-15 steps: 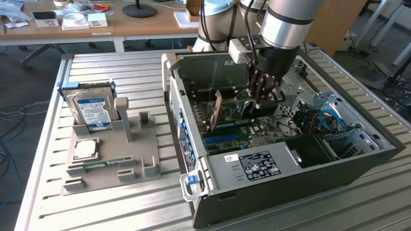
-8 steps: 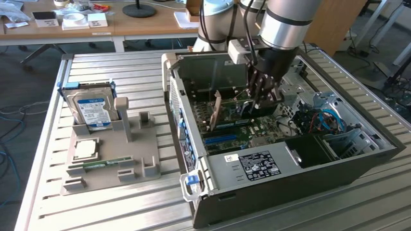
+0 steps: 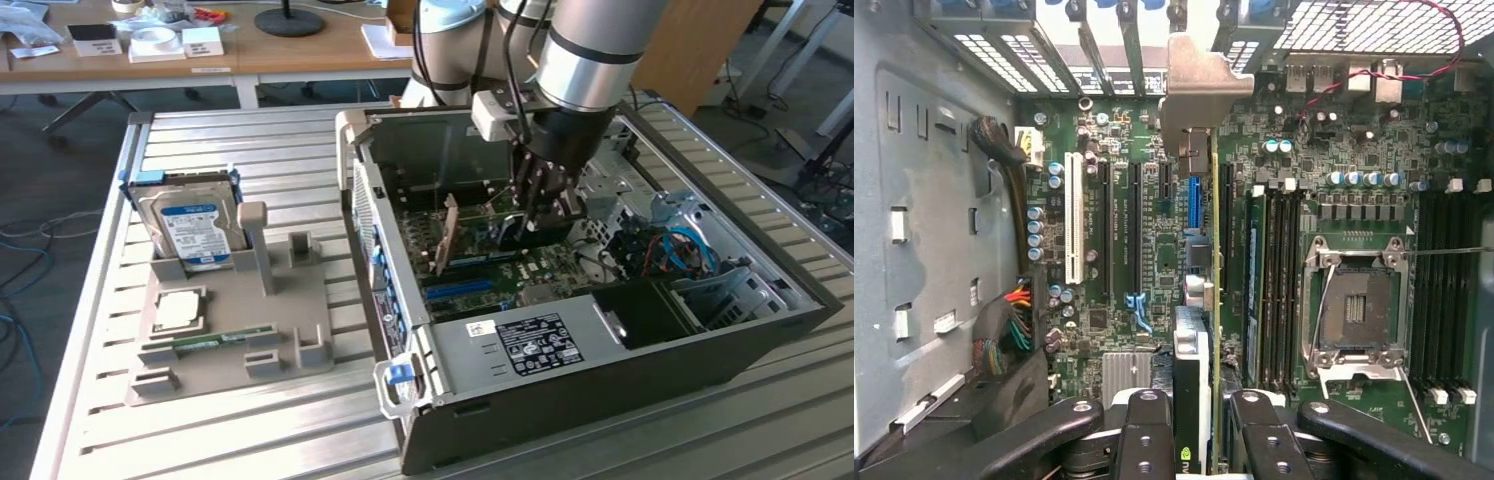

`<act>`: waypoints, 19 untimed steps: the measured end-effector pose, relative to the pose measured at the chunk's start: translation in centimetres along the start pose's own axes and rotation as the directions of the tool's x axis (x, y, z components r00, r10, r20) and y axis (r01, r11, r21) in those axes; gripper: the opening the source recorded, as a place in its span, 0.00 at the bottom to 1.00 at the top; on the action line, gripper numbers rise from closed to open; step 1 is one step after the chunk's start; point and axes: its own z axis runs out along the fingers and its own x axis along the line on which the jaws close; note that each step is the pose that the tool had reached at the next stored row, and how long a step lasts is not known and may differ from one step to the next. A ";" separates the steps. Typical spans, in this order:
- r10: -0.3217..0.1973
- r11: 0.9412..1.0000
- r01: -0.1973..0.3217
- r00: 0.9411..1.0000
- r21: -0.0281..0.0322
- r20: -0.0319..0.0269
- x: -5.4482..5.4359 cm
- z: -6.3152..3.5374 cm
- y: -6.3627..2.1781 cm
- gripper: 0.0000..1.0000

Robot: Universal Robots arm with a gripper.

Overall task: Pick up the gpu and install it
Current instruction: 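Insert the gpu into the slot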

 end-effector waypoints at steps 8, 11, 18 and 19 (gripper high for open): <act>0.000 1.000 0.000 1.000 0.000 0.000 0.0 0.85 0.01 0.27; 0.000 1.000 0.000 1.000 0.000 0.000 0.0 1.04 0.06 0.27; 0.000 1.000 0.000 1.000 0.000 0.001 -0.3 1.52 0.17 0.27; 0.000 1.000 0.000 1.000 0.000 0.001 -0.3 1.70 0.19 0.27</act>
